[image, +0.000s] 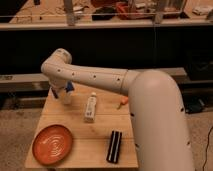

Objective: Place the white sponge in the ceramic cup

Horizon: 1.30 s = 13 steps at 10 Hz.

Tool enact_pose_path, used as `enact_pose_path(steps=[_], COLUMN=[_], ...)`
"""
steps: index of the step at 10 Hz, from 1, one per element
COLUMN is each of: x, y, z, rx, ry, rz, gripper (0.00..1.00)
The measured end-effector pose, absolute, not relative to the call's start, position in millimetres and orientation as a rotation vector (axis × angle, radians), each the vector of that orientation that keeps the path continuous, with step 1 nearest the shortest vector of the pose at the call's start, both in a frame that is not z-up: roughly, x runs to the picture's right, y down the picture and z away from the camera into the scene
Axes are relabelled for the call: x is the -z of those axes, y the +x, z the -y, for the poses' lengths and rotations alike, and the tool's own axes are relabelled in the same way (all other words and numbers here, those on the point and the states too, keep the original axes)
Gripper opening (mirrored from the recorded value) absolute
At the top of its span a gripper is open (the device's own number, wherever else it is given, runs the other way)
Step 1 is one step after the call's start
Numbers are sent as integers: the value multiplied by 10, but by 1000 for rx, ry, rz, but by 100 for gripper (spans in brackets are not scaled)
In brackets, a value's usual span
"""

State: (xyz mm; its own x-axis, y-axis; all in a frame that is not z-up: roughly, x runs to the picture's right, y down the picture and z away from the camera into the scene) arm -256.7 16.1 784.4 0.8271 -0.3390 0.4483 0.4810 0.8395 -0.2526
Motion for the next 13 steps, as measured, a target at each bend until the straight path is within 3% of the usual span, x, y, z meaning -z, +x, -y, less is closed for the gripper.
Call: enact_pose_path(steps=[5, 8, 10, 13], x=[-7829, -7819, -7817, -7811], y=[-2559, -2553, -2548, -2546], z=[-193, -207, -217, -234], rx=[461, 470, 476, 487], ry=[-370, -372, -372, -374], rz=[417, 427, 433, 444], gripper=[8, 13, 6, 6])
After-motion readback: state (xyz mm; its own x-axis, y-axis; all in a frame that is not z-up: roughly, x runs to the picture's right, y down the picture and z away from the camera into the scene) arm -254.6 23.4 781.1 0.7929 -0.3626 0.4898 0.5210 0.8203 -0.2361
